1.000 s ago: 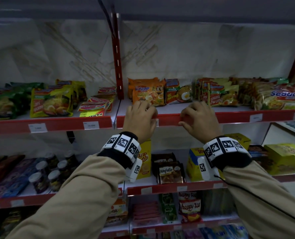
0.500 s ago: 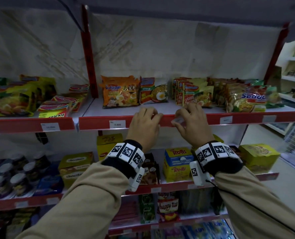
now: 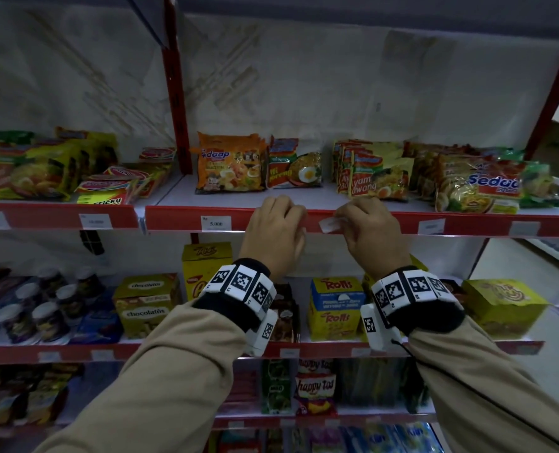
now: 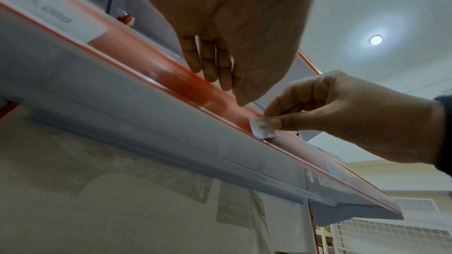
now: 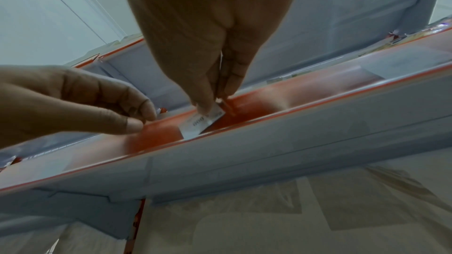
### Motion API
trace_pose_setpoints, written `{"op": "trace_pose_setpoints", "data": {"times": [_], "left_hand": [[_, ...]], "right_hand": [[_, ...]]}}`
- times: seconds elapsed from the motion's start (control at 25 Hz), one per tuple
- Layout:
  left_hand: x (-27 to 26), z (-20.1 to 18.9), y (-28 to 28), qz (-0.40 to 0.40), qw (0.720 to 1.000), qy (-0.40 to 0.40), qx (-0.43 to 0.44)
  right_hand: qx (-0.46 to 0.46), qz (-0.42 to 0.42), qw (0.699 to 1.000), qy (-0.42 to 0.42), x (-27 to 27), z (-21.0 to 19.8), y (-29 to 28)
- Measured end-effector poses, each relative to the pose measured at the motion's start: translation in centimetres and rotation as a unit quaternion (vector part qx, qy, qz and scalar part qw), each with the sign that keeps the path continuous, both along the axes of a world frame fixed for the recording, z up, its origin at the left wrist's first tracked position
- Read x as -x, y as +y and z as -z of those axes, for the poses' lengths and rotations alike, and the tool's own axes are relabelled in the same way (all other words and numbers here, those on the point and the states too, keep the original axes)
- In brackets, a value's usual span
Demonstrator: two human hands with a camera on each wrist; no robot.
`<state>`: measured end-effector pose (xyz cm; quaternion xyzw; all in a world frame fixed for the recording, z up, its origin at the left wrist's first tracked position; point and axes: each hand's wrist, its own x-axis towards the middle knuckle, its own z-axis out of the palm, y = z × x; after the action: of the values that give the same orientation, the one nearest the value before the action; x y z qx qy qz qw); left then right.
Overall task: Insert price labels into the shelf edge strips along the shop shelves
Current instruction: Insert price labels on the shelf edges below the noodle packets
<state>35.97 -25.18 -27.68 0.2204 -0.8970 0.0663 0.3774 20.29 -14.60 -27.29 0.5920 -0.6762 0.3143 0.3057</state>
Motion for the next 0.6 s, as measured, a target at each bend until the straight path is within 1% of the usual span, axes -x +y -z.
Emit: {"op": "trace_pose_setpoints", "data": {"times": [0.12,0.28,0.36,0.44,0.48,0.56,0.6], "left_hand": [[0.2,0.0,0.3,-0.012,1.0,0.002,-0.012],[0.3,-0.1,0.4,-0.015,0.999,0.008,-0.038],[0.3,-0.1,0.4,-0.012,0.998,0.021,-0.056],[0.4,0.0,0.4,-0.006,0.997,0.035,-0.072],[0.5,0.1,0.3,-0.002,0.996,0.044,-0.079],[0.6,0.2,0.2,0.006,0.994,0.062,-0.091],[0.6,0.3,0.2,0.009,0.993,0.069,-0.096]], "right_hand": [[-0.022,0.004,1.0,-0.007,0.0,-0.4,0.2],[-0.129,0.008,0.991,-0.022,0.7,-1.9,-0.4],[-0.155,-0.003,0.986,-0.061,1.1,-2.7,-0.7],[-0.146,-0.024,0.982,-0.12,1.3,-3.2,-0.8],[-0.125,-0.034,0.981,-0.146,1.3,-3.2,-0.9],[-0.061,-0.056,0.975,-0.206,1.1,-2.9,-0.9],[-0.027,-0.072,0.964,-0.254,0.9,-2.6,-0.9]]}}
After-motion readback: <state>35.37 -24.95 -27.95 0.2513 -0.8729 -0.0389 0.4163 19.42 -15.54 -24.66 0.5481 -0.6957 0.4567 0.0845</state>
